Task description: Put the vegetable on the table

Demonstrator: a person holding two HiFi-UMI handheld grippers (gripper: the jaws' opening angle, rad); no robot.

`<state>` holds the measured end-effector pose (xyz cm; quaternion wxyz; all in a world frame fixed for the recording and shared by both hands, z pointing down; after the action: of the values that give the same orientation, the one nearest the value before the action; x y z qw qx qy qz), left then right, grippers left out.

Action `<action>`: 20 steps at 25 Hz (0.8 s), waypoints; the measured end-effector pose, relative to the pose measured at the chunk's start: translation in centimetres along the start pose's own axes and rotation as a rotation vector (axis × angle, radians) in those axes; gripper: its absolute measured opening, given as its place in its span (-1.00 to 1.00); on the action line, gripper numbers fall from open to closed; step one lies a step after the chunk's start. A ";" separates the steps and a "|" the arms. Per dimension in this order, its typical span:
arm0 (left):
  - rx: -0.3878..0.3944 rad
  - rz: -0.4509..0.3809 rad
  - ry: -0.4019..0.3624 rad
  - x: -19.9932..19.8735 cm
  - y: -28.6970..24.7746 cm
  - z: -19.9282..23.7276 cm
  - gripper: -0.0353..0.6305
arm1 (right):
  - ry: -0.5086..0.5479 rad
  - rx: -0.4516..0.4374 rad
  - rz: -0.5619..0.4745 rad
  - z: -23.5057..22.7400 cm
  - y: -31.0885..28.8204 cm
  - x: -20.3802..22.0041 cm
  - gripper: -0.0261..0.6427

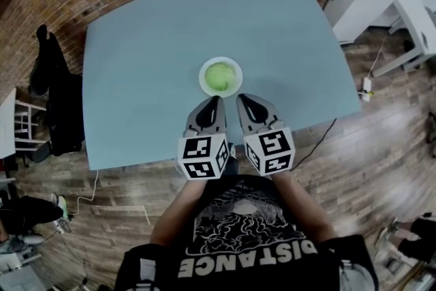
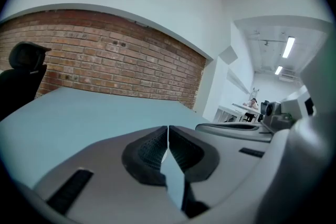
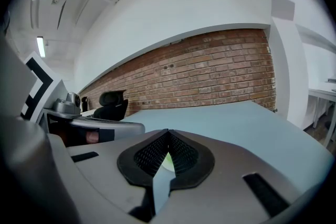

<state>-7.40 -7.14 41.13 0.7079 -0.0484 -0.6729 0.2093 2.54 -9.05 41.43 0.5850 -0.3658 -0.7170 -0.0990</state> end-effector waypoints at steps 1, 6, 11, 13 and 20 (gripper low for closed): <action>-0.002 -0.006 -0.009 -0.1 0.3 -0.3 -0.87 | -0.002 -0.005 -0.003 0.1 0.3 0.0 -0.90; -0.009 -0.025 -0.033 0.2 1.9 -1.2 -0.89 | -0.010 -0.026 -0.008 0.8 1.5 0.2 -0.90; -0.012 -0.032 -0.051 0.4 3.6 -1.9 -0.89 | -0.004 -0.053 -0.003 2.0 2.4 0.7 -0.90; -0.015 -0.031 -0.052 0.6 4.2 -2.1 -0.89 | -0.005 -0.061 -0.001 2.5 2.7 1.0 -0.90; -0.021 -0.029 -0.056 1.2 5.9 -2.0 -0.89 | -0.007 -0.074 -0.002 4.0 3.6 1.7 -0.90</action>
<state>-6.84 -0.95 40.03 0.6913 -0.0401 -0.6951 0.1932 1.70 -3.58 40.76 0.5685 -0.3870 -0.7152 -0.1246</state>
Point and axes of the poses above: the fingertips, and each gripper's own axes: y backward along the fingers, z to its left, x out of its underside, the point moved 5 cm from there along y, backward along the fingers, and after that the axes turned 9 degrees about -y, right-handed, at the moved point
